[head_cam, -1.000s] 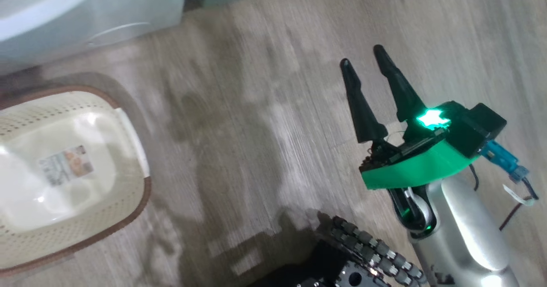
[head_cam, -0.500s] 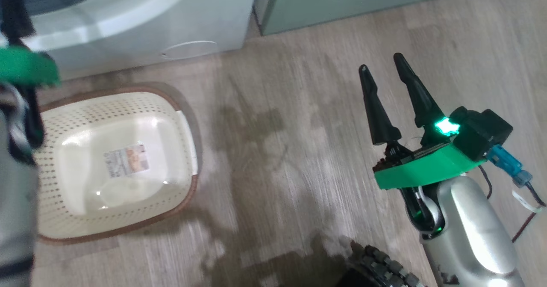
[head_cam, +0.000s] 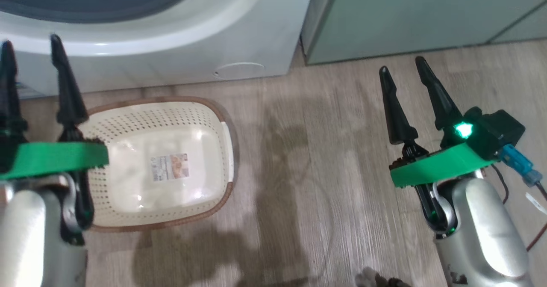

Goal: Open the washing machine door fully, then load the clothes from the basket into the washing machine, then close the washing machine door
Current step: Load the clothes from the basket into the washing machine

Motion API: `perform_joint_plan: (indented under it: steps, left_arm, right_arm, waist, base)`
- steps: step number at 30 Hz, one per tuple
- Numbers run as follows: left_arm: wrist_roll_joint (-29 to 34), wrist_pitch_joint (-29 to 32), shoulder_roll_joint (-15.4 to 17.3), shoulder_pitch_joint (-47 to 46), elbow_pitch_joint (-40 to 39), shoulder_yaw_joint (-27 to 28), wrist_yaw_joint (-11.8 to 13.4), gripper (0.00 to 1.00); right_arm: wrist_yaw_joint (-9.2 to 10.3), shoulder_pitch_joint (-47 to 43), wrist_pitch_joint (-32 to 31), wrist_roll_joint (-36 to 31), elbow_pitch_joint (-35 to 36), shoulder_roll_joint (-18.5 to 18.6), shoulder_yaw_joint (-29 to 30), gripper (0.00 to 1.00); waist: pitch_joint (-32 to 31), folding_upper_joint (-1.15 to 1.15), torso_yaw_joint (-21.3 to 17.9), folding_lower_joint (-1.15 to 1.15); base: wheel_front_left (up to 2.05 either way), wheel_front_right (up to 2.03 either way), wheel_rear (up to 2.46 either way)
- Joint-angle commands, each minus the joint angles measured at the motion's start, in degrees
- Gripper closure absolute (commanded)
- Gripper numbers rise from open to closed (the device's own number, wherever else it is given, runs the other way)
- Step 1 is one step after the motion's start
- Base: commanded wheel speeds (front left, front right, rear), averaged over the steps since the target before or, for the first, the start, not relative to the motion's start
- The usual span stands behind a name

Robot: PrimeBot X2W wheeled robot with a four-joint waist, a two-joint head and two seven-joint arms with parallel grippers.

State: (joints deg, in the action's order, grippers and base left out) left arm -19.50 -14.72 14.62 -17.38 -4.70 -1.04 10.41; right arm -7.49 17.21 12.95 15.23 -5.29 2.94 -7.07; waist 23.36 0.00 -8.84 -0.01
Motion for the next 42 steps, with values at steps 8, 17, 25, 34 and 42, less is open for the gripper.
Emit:
perform_joint_plan:
  steps: [8,17,25,34,42]
  left_arm:
    - [3.2,-0.3,-2.9,6.5,0.3,1.7,-2.8,0.00]
    - [2.3,0.5,-3.1,8.7,5.6,0.2,-4.2,0.00]
    - [1.8,0.7,-2.5,8.2,6.9,-0.1,-4.8,0.00]
    - [1.6,0.6,-2.0,7.8,6.9,-0.2,-4.7,0.00]
    - [0.8,2.3,-0.4,3.5,6.9,0.0,-5.6,0.00]
  right_arm:
    - [0.00,-2.9,-1.9,-1.5,0.9,-0.1,1.1,0.00]
    - [0.00,-4.4,-3.1,-1.9,1.0,-0.1,1.5,0.00]
    - [0.00,-4.4,-3.4,-2.0,1.4,-0.1,1.4,0.00]
    - [0.00,-4.3,-3.4,-1.8,1.7,-0.1,1.1,0.00]
    - [0.00,-3.6,-3.1,-1.2,2.2,-0.1,0.6,0.00]
  waist:
    - [-6.1,0.00,3.8,0.01]
    - [-7.2,0.00,4.3,0.01]
    - [-7.2,0.00,4.5,0.01]
    - [-6.7,0.00,4.5,0.01]
    - [-4.1,0.00,3.9,0.01]
  base:
    - [0.00,0.00,0.00]
    - [0.00,0.00,0.00]
    - [0.00,0.00,0.00]
    - [0.00,0.00,0.00]
    - [0.00,0.00,0.00]
